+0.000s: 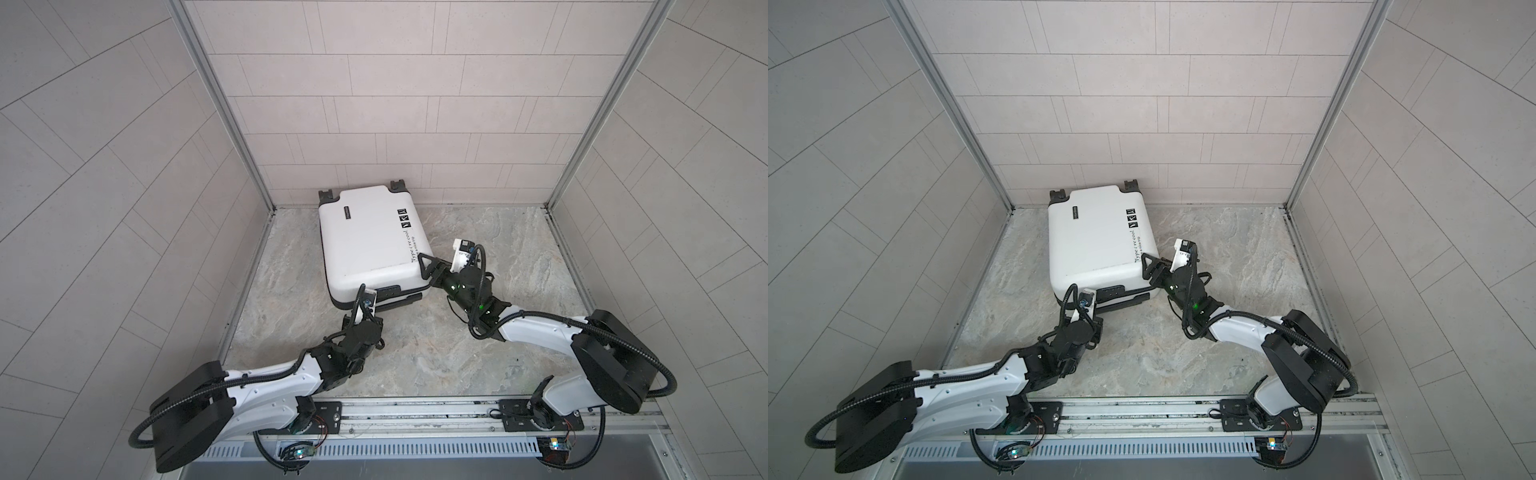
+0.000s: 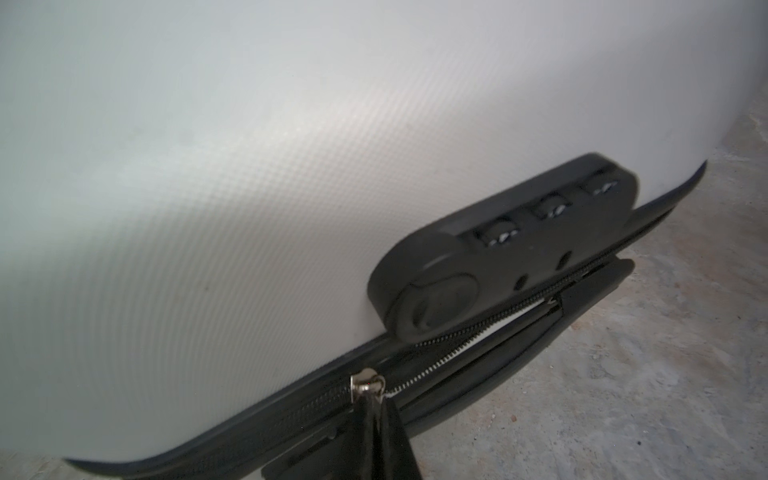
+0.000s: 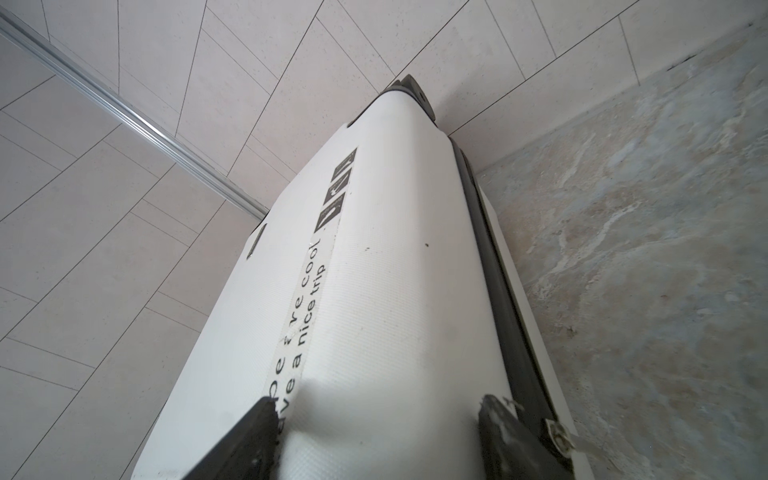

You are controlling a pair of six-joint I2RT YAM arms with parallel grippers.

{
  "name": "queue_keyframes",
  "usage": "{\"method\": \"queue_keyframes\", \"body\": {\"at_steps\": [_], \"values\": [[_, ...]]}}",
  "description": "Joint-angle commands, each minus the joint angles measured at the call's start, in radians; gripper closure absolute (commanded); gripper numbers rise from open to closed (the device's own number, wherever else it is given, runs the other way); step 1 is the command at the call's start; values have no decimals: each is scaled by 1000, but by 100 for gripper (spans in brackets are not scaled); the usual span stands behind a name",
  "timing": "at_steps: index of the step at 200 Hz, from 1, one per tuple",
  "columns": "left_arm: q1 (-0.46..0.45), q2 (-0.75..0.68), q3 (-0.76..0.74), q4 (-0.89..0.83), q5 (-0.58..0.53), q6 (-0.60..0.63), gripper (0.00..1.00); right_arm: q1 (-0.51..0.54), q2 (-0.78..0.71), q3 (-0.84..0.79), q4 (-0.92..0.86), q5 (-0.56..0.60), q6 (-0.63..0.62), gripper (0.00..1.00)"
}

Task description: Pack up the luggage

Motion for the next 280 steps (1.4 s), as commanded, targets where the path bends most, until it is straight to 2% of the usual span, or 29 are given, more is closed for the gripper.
{"method": "queue_keyframes", "body": {"at_steps": [1, 69, 118, 140, 184, 212, 244, 266, 280], "values": [[-58, 15, 118, 360, 277, -31, 100, 133, 51, 6, -64, -321, 47, 24], [-58, 120, 103, 643, 269, -178, 100, 165, 94, 38, -44, -314, 60, 25], [-56, 171, 160, 664, 373, -224, 100, 188, 119, 57, -38, -302, 65, 26], [-58, 176, 141, 685, 347, -228, 100, 187, 113, 53, -36, -301, 66, 26], [-55, 66, 68, 523, 205, -231, 100, 89, -26, -22, -112, -285, 61, 25], [-52, 20, 23, 482, 157, -243, 100, 2, -96, -68, -180, -328, 49, 25], [-51, -14, -4, 432, 141, -251, 100, -94, -103, -135, -192, -369, 90, 25], [-51, -27, -6, 403, 146, -245, 100, -111, -76, -167, -172, -376, 114, 25], [-51, -56, 37, 282, 148, -231, 100, -110, -41, -195, -106, -379, 142, 27]]}}
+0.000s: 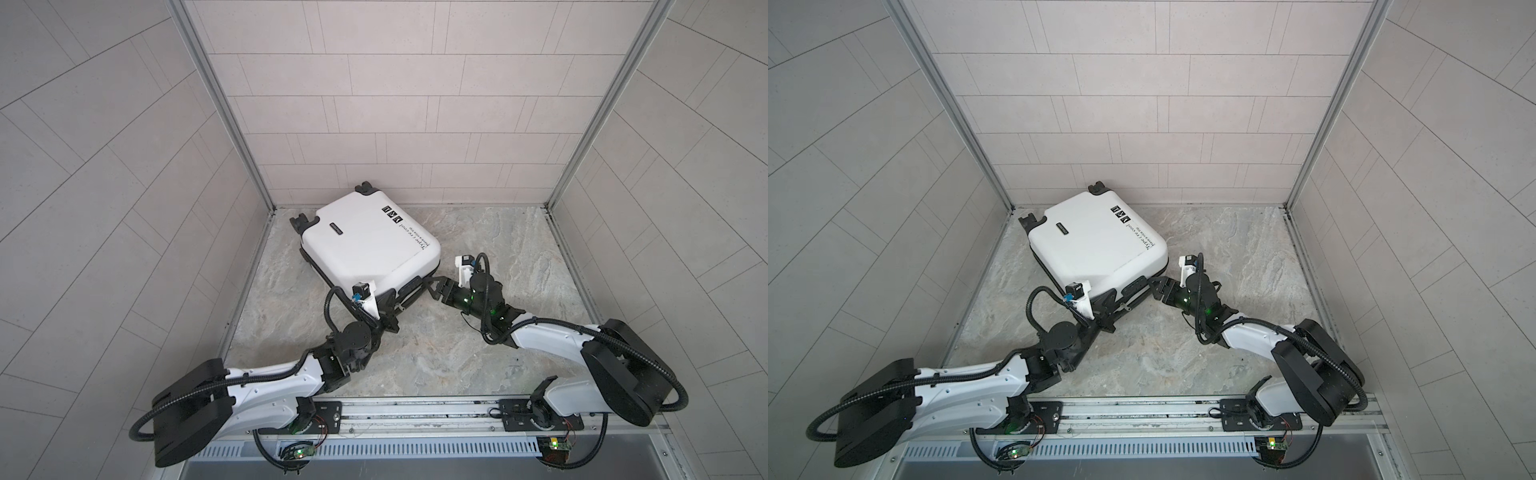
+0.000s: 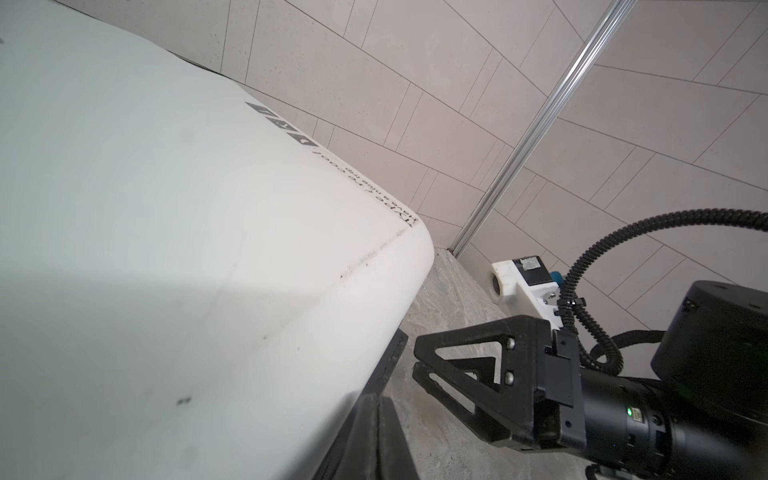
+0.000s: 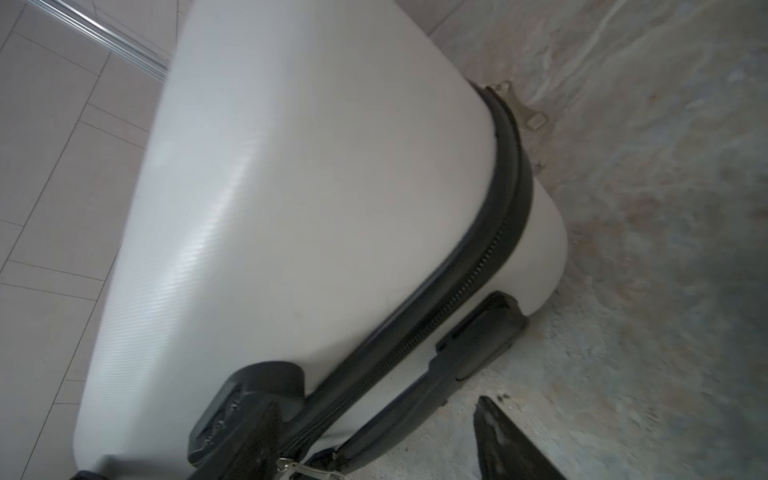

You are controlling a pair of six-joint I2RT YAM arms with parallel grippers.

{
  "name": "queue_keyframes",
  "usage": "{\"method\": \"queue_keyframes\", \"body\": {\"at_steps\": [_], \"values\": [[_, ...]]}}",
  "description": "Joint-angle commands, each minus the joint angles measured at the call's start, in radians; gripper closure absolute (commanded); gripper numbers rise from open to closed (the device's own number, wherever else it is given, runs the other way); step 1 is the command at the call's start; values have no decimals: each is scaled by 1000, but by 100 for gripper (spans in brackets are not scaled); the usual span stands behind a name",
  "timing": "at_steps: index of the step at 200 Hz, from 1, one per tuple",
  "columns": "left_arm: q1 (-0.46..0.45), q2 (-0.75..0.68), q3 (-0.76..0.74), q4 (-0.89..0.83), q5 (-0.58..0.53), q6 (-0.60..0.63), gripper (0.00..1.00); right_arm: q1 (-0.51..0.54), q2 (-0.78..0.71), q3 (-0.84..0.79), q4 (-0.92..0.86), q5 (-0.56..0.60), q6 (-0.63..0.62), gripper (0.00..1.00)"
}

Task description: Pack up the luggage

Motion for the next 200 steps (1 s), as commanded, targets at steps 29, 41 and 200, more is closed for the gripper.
{"method": "queue_keyframes", "body": {"at_steps": [29, 41, 200], "values": [[-10, -129, 203, -526, -24, 26, 79, 20, 73, -53, 120, -53, -1, 33], [-21, -169, 272, -687, -55, 18, 62, 40, 38, -47, 59, -38, -92, 34], [-125, -585, 181, -1165, -261, -698, 48, 368, 138, -49, 318, 235, -768, 38]]}}
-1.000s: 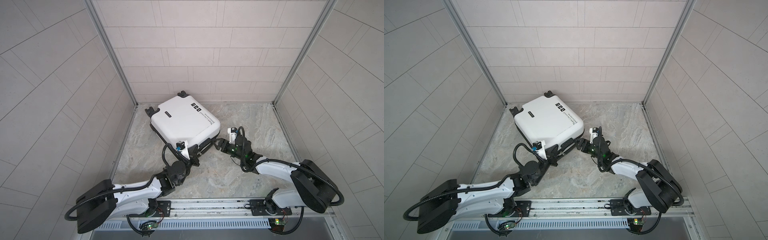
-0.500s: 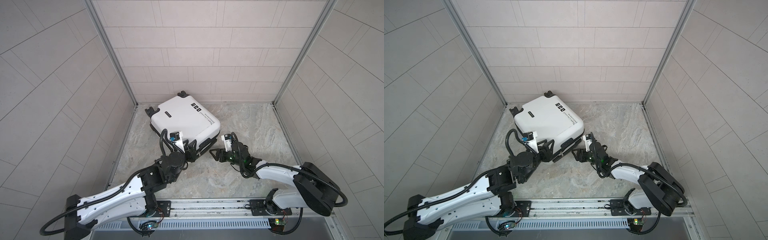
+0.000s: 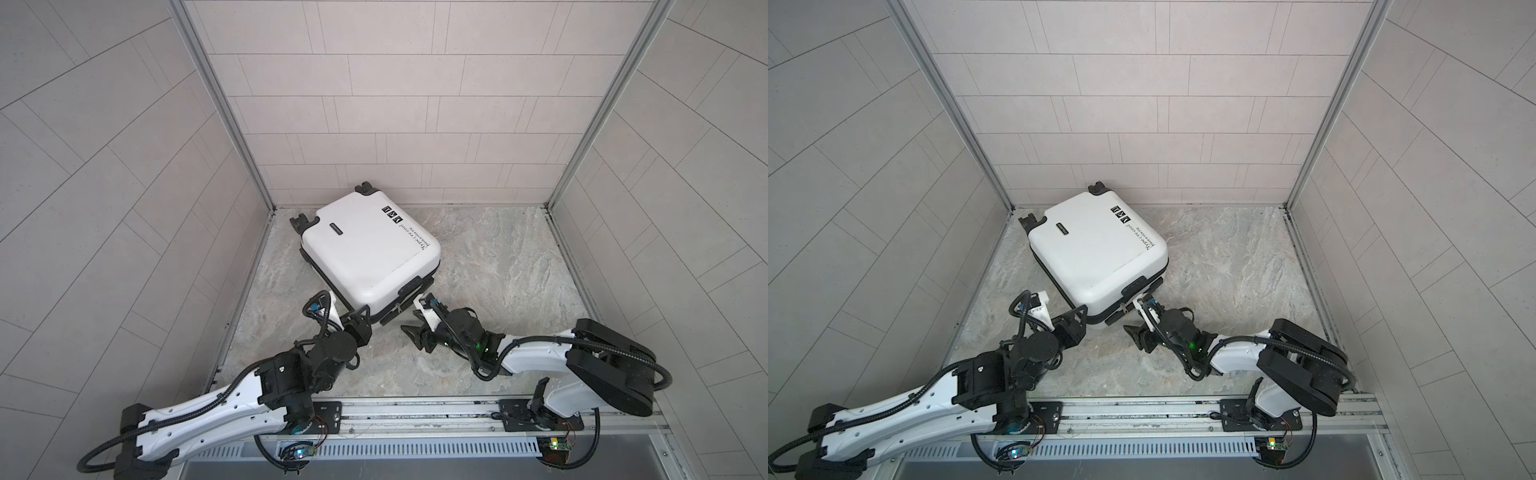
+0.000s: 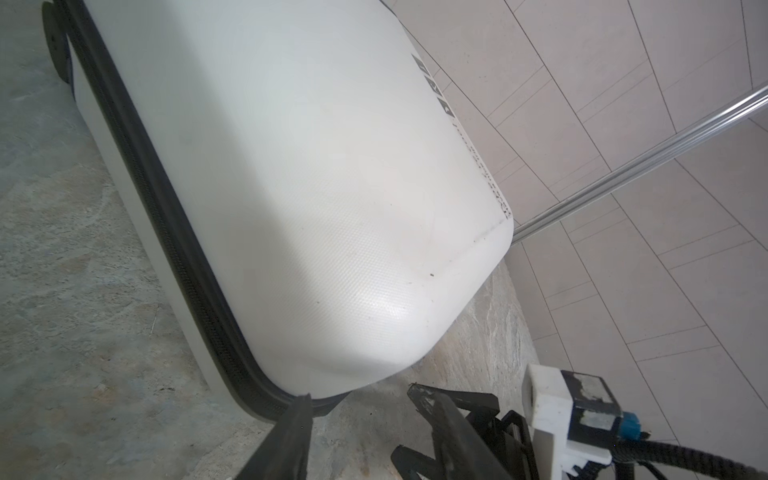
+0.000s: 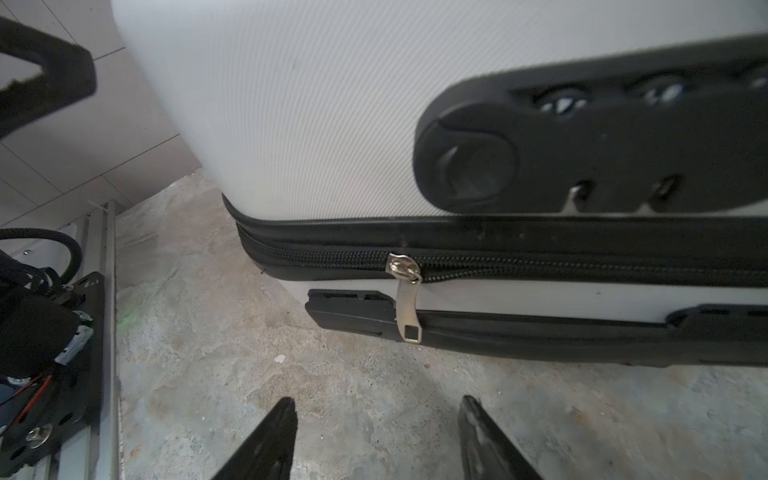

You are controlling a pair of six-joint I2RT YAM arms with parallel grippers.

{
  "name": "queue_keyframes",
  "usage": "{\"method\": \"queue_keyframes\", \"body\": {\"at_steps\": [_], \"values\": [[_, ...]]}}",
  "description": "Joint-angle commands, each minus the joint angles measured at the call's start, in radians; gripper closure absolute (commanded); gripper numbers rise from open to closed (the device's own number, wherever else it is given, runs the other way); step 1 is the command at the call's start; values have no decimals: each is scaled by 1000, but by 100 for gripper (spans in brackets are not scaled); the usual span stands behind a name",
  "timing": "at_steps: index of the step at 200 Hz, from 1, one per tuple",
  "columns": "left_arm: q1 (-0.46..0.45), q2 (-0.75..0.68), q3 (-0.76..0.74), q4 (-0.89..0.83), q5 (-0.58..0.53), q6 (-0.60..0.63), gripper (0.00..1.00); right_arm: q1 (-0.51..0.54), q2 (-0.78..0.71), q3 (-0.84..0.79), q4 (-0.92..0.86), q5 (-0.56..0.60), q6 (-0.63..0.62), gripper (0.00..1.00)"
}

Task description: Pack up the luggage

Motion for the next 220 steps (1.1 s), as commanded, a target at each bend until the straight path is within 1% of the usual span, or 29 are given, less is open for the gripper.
{"method": "queue_keyframes", "body": {"at_steps": [1, 24, 53, 76, 98, 129, 188, 220], "values": [[-2, -56, -36, -2, -70, -45, 48, 4, 44, 30, 124, 58, -48, 38], [-2, -96, -64, 2, -85, -47, 48, 4, 84, 55, 153, 74, -47, 40], [-2, -116, -57, -18, -94, -33, 48, -1, 126, 79, 176, 88, -36, 44], [-3, -114, -25, -46, -102, -3, 47, -1, 159, 97, 190, 86, -20, 46], [-2, -102, 28, -95, -110, 36, 46, -5, 187, 103, 220, 88, -4, 50], [-3, -59, 108, -136, -112, 98, 41, -12, 210, 115, 239, 90, 21, 59], [-1, 67, 263, -137, -102, 237, 36, -32, 266, 122, 297, 73, 82, 69], [2, 128, 361, -151, -104, 320, 29, -32, 287, 126, 317, 67, 102, 74]]}}
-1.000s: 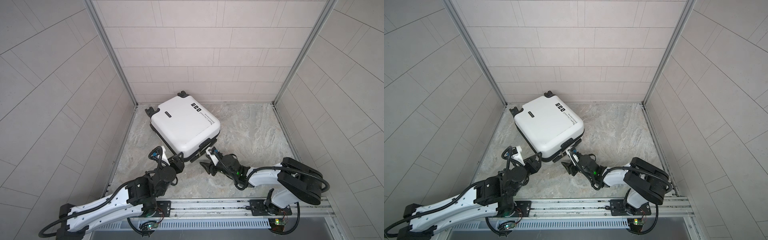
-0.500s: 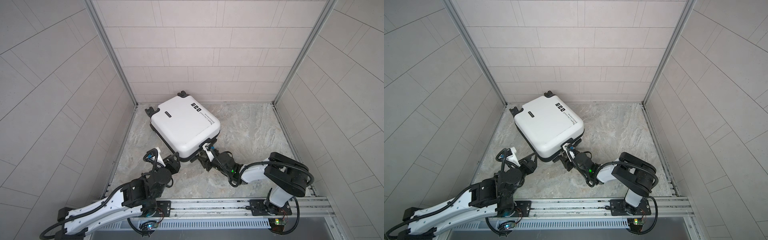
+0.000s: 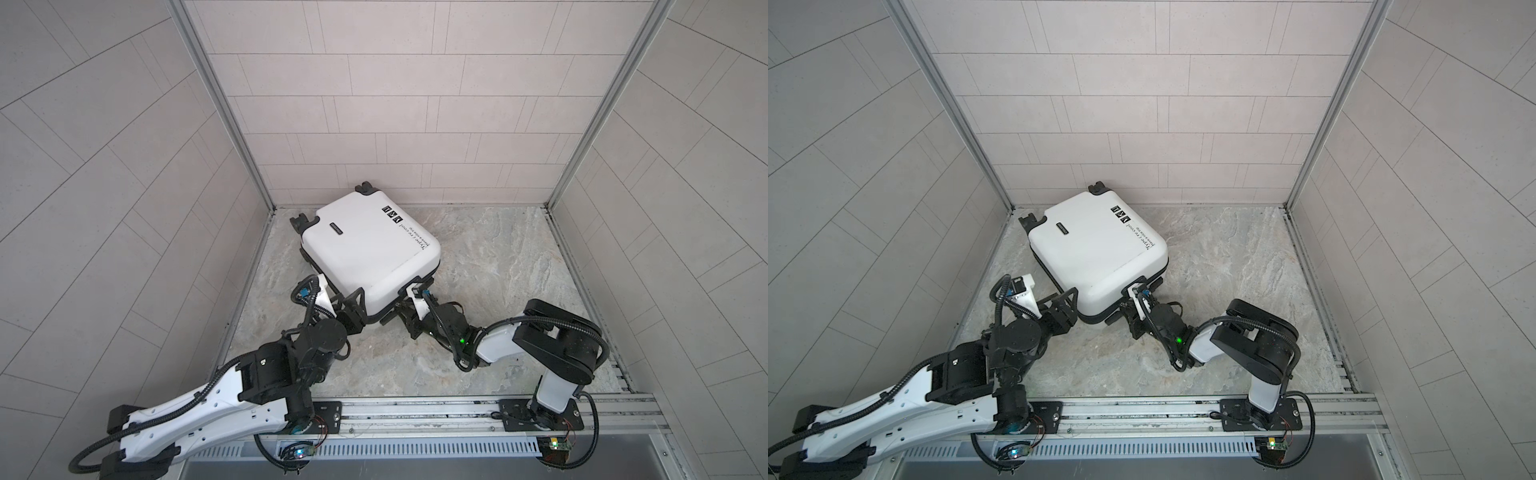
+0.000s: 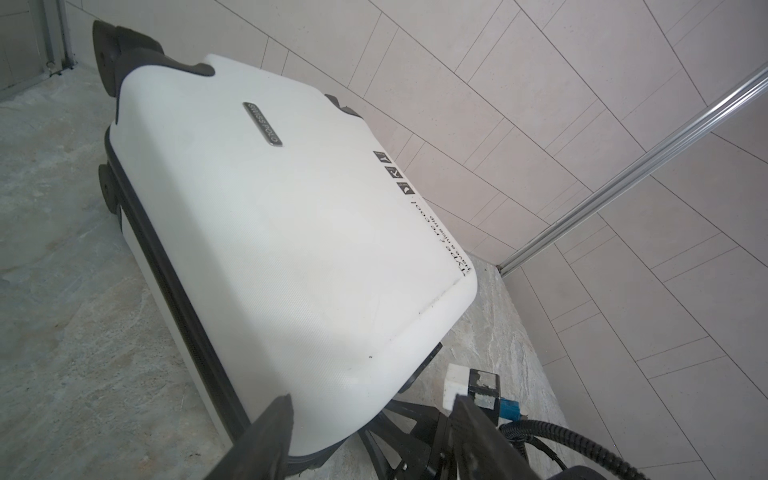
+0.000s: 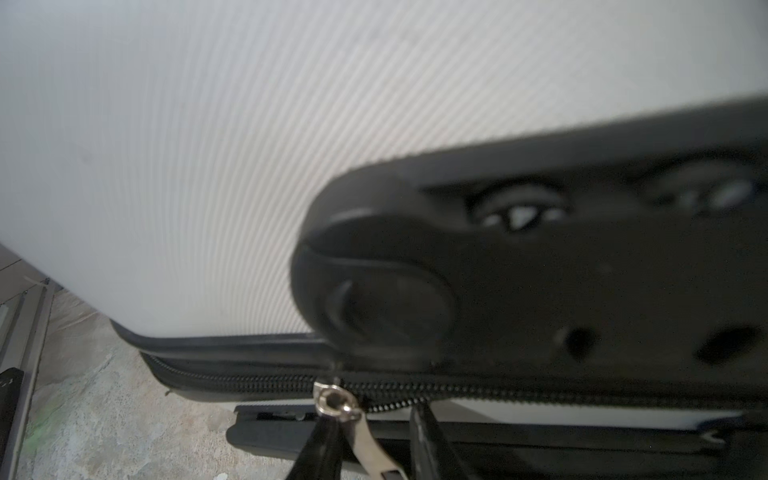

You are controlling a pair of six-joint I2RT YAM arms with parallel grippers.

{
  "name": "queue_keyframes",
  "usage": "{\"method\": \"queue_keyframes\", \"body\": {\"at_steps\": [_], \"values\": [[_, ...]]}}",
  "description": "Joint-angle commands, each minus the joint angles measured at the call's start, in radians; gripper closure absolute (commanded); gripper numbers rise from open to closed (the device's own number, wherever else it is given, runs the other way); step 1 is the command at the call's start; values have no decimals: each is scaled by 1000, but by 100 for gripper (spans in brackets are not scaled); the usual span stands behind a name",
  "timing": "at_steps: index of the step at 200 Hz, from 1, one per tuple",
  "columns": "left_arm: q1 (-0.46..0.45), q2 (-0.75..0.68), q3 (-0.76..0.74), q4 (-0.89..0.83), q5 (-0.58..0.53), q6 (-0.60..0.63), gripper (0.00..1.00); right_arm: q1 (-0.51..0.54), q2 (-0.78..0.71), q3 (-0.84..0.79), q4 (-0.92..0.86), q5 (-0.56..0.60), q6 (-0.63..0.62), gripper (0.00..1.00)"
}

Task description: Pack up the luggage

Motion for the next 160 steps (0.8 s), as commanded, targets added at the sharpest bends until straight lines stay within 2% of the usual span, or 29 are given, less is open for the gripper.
{"method": "queue_keyframes", "body": {"at_steps": [1, 24, 36, 53, 72, 83, 117, 160], "values": [[2, 29, 81, -25, -27, 95, 29, -5, 21, 22, 50, -2, 30, 74], [26, 100, 184, -89, -14, 171, 19, -3, 19, 20, 60, 0, 36, 80], [70, 161, 253, -142, 30, 223, 13, -4, 16, 21, 57, -3, 38, 84], [190, 273, 373, -238, 185, 261, 7, -4, 8, 23, 41, -12, 39, 93], [359, 423, 518, -348, 398, 296, 7, -4, 6, 19, 37, -14, 45, 100], [424, 518, 602, -396, 462, 339, 7, -4, 7, 18, 36, -16, 50, 100], [497, 834, 916, -535, 485, 480, 7, -4, 27, 30, 34, -22, 78, 100], [518, 1207, 1297, -608, 481, 579, 1, -2, 43, 30, 49, -21, 105, 100]]}}
